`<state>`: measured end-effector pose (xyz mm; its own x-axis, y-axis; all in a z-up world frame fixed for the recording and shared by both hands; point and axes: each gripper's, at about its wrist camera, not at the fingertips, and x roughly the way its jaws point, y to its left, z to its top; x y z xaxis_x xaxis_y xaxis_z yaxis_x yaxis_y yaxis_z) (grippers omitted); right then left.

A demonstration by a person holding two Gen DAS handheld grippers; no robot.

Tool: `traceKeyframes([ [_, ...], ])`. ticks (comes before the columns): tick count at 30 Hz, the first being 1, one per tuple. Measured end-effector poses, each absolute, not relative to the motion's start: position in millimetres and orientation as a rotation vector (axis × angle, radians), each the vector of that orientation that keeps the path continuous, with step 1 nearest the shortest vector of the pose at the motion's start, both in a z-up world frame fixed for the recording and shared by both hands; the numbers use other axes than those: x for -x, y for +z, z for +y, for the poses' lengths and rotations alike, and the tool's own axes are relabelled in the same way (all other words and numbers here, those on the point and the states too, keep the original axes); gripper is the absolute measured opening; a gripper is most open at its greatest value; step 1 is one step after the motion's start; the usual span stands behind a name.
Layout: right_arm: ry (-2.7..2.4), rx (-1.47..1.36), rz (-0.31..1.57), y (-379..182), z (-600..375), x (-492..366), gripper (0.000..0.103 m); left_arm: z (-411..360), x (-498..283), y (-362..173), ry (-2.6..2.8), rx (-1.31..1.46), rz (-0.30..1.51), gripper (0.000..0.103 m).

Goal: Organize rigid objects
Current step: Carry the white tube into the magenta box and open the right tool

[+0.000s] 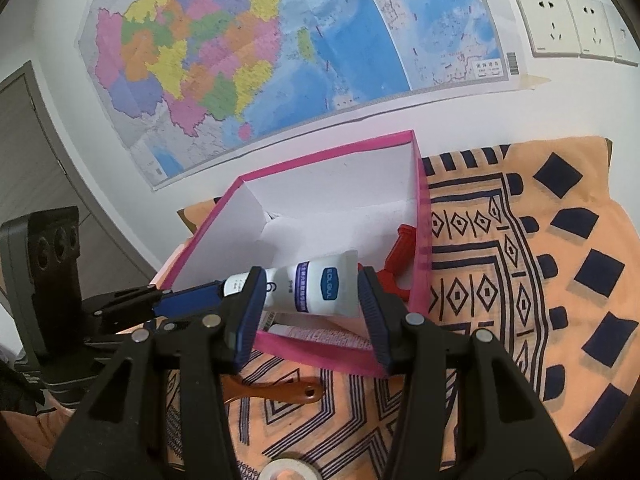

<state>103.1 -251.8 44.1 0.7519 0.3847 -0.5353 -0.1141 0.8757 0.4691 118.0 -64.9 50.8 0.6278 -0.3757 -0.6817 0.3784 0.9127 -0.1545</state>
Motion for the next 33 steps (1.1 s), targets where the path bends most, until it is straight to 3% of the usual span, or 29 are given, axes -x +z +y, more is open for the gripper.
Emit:
traceKeyframes([
  [33,0.184,-0.328,0.727,24.9,-238.5,-122.4,0.05,-63.5,-157.3,18.2,-0.391,0.004,0.859,0.031],
])
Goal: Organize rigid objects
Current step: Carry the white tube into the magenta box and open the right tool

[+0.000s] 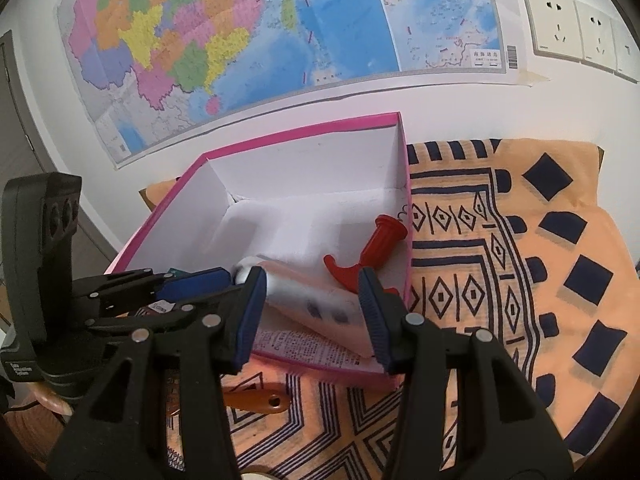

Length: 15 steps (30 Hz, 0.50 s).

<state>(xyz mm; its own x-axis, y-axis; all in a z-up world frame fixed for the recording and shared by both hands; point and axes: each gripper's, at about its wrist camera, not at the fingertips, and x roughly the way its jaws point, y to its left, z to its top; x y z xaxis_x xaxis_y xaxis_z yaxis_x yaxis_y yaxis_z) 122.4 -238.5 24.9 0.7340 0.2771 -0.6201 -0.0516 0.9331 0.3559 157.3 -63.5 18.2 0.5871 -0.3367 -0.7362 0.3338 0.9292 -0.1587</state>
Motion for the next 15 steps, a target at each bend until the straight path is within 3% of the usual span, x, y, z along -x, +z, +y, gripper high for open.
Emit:
traceKeyframes([
  [5,0.192,-0.331,0.706,30.9,-238.3,-113.7,0.05,-63.6,-148.3,22.8,-0.383,-0.02,0.83,0.033],
  [9,0.211,-0.327,0.696,34.1,-235.4,-104.7,0.05,-60.4,-135.2,28.9,-0.379,-0.017,0.796,0.044],
  [15,0.241,-0.342,0.686,37.0,-233.1,-90.2,0.05,-60.0,-112.2,40.2,-0.377,-0.031,0.742,0.045],
])
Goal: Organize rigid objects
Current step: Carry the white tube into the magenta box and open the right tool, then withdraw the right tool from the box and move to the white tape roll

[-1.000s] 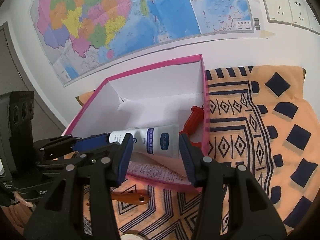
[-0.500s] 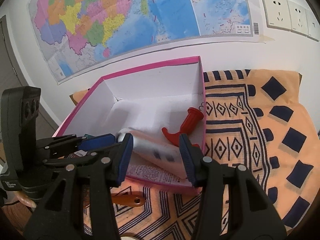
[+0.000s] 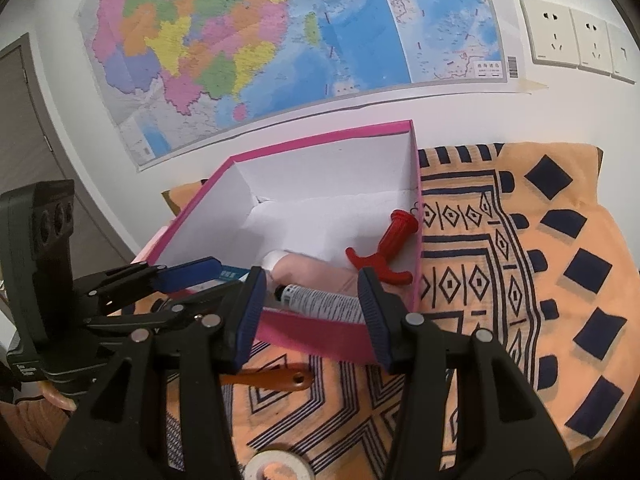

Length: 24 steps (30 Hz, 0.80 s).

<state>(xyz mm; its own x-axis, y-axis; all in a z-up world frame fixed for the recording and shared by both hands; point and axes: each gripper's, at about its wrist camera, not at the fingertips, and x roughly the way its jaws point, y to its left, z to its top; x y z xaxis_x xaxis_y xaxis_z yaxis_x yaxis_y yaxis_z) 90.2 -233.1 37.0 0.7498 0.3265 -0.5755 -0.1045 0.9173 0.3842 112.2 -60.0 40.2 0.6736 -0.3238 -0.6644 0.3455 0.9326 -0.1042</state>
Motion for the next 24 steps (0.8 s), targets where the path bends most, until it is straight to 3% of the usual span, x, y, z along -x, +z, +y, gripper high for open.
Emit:
traceKeyframes([
  [11,0.293,-0.328,0.695,35.4,-223.6,-56.7,0.05,-53.2,-72.9,35.2,-0.419,-0.002,0.747,0.047],
  [24,0.324,-0.344,0.877,-23.4,-214.4,-16.5,0.05,-64.2,-32.7,-27.2,-0.503,-0.035,0.93,0.047],
])
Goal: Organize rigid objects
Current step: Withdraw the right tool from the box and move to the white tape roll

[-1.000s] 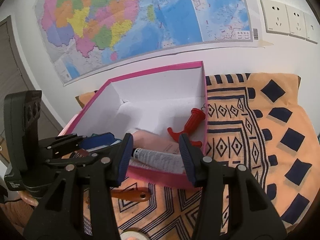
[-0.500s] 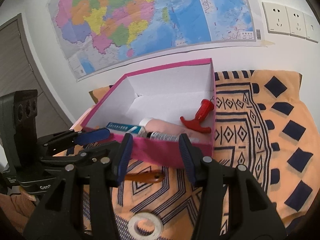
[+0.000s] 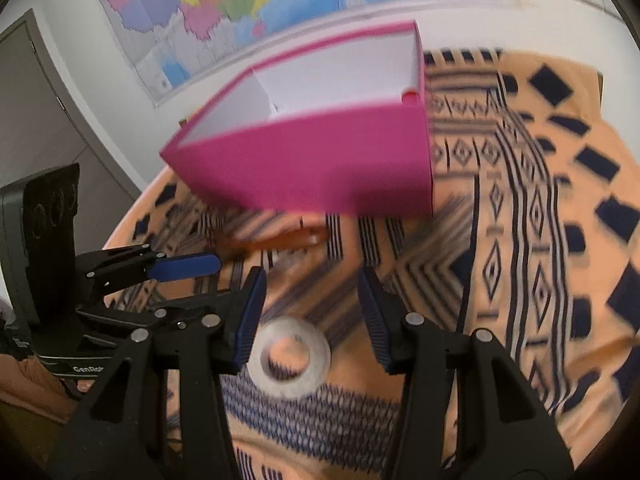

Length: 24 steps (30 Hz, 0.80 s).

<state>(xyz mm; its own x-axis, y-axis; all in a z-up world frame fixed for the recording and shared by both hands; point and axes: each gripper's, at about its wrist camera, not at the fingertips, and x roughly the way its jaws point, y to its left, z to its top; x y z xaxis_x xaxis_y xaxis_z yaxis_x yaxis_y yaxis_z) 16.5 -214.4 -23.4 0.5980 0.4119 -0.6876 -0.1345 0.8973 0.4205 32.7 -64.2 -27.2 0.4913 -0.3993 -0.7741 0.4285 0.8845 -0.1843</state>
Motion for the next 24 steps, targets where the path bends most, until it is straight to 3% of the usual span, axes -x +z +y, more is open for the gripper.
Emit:
traceKeyframes([
  [13,0.326,-0.31,0.975,-53.7,-199.7,-2.0,0.05,-72.3,-18.5,-46.0,-0.563,-0.018,1.015,0.046],
  [15,0.332,-0.295,0.972,-53.4,-196.5,-2.0,0.04,-72.5,-18.3,-46.5,-0.569,-0.012,1.021,0.045],
  [24,0.316,-0.196,0.972,-53.7,-185.5,-1.3,0.035,-81.3,-19.1,-49.4,-0.602,-0.029,1.038,0.033],
])
